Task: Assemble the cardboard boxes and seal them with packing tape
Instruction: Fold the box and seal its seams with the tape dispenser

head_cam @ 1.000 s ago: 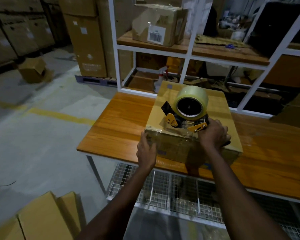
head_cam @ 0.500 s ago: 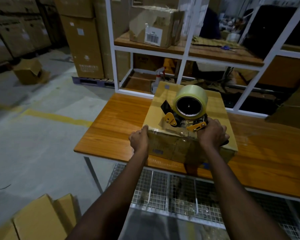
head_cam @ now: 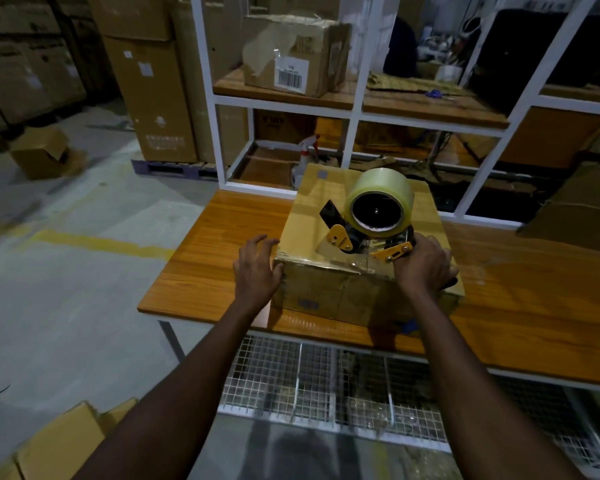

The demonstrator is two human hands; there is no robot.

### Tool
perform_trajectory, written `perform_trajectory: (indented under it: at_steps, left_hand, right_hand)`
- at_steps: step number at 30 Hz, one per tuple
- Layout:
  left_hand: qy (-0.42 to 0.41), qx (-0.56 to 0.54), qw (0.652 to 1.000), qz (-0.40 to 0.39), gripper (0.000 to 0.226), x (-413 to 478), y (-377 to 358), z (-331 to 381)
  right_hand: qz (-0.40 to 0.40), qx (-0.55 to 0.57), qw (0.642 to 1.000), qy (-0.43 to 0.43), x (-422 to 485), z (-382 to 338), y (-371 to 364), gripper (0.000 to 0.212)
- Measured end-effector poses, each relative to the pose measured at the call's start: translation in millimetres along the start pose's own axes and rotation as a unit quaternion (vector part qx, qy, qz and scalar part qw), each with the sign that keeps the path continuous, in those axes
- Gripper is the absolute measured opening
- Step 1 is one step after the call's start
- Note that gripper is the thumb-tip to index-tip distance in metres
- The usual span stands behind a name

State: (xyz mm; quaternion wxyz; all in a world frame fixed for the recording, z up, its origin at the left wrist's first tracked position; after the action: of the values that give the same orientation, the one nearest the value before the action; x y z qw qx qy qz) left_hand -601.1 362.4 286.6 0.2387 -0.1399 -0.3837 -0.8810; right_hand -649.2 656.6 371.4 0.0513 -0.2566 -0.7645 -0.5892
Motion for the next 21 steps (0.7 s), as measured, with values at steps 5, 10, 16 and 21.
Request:
perform_trajectory:
  at_steps: [5,10,16,21]
  left_hand:
    - [-0.249,0.136,0.945,-0.164,0.079,26.7,-5.4,17.5]
    - [-0.375,0.301,0.820,-0.309,0.093,24.6,-32.3,10.7]
    - [-0.422,0.352,0.795,-0.255,0.104,19.8,-40.4,-1.8]
    - [-0.454,0.379,0.774,-0.228,0.114,14.9,-37.9,0.7]
  right_hand:
    - [0.004,-0.006,1.000,-0.025,8.8,14.7,2.7,0.007]
    - [0.010,0.001,0.998,-0.057,16.2,31.9,5.4,0.012]
    - [0.034,0.003,0.996,-0.082,19.4,53.8,7.1,0.015]
    - [0.030,0.014,0.995,-0.097,18.0,66.3,14.4,0.012]
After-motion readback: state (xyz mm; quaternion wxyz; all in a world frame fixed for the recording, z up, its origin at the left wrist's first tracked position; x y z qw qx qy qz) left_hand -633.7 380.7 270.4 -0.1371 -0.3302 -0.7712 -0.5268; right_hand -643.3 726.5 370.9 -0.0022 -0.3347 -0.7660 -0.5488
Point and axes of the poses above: each hand's wrist, its own x-axis towards the middle knuckle, its own y-axis out of the back of the hand, z = x × y, the point moved 4 cm from there along x, towards the middle knuckle, and after that the axes turned 12 degrees about -x, right-handed, at the moved point
